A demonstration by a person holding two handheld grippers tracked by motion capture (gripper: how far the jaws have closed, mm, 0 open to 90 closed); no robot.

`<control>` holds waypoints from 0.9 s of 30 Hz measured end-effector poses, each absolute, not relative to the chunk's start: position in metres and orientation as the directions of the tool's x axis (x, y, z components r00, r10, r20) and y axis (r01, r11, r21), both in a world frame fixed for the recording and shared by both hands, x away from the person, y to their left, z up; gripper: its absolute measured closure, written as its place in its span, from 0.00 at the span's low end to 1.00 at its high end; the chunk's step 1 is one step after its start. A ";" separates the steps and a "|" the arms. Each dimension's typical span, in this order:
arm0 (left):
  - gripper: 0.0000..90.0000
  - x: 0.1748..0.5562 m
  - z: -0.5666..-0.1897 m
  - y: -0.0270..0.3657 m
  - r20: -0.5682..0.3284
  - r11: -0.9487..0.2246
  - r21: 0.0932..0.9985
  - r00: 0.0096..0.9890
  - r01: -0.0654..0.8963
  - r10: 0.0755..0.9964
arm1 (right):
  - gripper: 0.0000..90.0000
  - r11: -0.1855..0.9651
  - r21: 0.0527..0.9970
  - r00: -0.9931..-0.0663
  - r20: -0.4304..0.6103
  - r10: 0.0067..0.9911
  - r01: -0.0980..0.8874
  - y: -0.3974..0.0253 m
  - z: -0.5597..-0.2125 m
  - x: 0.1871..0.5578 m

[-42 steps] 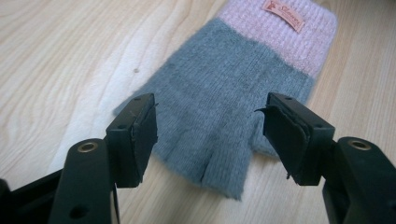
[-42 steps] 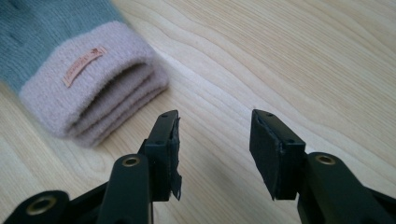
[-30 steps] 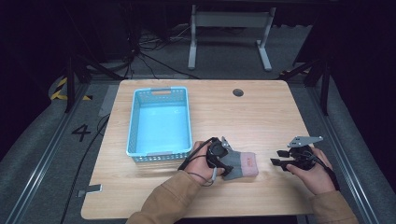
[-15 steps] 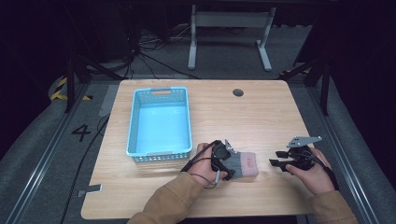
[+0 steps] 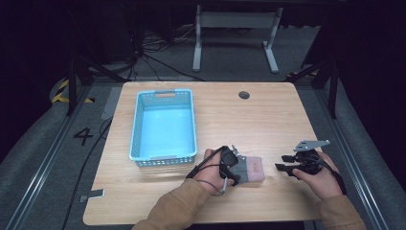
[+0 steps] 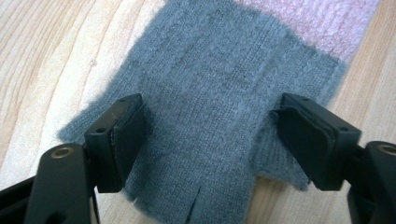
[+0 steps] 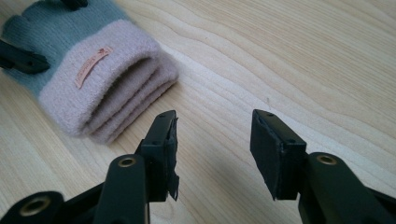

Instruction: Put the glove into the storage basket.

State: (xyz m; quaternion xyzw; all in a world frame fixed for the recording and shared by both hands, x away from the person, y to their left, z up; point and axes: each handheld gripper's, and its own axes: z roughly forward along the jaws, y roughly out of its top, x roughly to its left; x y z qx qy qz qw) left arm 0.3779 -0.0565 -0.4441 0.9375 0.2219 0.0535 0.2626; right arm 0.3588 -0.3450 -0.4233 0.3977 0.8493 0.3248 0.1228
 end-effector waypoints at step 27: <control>0.75 0.374 -0.436 -0.058 -0.032 -0.781 0.494 0.905 0.383 0.424 | 0.59 0.459 0.665 -0.655 0.062 0.753 0.590 -0.346 -0.420 0.358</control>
